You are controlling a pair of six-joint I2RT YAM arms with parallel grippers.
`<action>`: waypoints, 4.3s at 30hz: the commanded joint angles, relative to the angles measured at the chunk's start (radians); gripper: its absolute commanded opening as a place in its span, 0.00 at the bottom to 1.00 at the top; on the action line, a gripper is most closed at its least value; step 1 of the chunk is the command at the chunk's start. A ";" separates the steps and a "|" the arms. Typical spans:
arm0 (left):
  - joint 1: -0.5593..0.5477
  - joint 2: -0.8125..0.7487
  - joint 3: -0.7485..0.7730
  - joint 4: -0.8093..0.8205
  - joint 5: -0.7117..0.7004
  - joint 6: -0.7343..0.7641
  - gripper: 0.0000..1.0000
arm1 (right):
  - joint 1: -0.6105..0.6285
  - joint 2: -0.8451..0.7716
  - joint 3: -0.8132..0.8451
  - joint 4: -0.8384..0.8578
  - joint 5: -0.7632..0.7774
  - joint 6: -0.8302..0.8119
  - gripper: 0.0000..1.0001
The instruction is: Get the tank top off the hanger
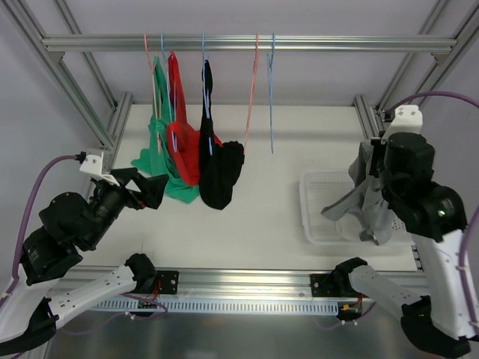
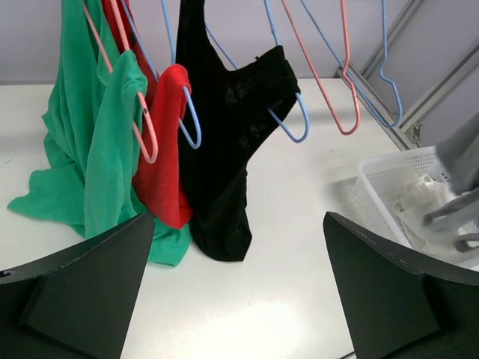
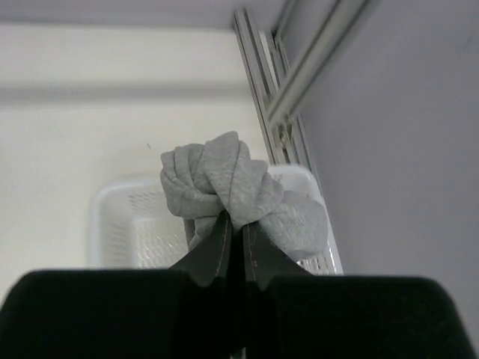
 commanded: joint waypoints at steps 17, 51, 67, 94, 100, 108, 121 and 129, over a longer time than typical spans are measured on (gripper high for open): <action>-0.004 0.082 0.039 0.016 0.104 -0.015 0.99 | -0.482 0.010 -0.547 0.306 -0.432 0.311 0.00; 0.151 1.053 0.882 -0.009 -0.127 0.114 0.87 | -0.741 -0.370 -0.694 0.423 -1.323 0.436 0.97; 0.324 1.180 0.901 -0.009 0.125 0.003 0.25 | -0.733 -0.398 -0.687 0.443 -1.377 0.465 0.97; 0.324 0.788 0.681 0.138 0.286 -0.052 0.00 | -0.721 -0.375 -0.713 0.591 -1.572 0.521 0.96; 0.324 0.622 0.537 0.149 0.403 -0.082 0.00 | -0.696 -0.378 -0.726 0.602 -1.587 0.521 0.96; 0.315 0.248 0.006 0.146 0.628 -0.147 0.00 | -0.323 -0.386 -0.843 0.753 -1.548 0.543 0.95; 0.312 -0.084 -0.490 0.137 1.165 -0.271 0.00 | 0.486 -0.150 -1.108 1.265 -0.750 0.355 0.78; 0.312 -0.199 -0.493 0.137 1.105 -0.377 0.00 | 0.517 0.117 -1.055 1.414 -0.565 0.368 0.62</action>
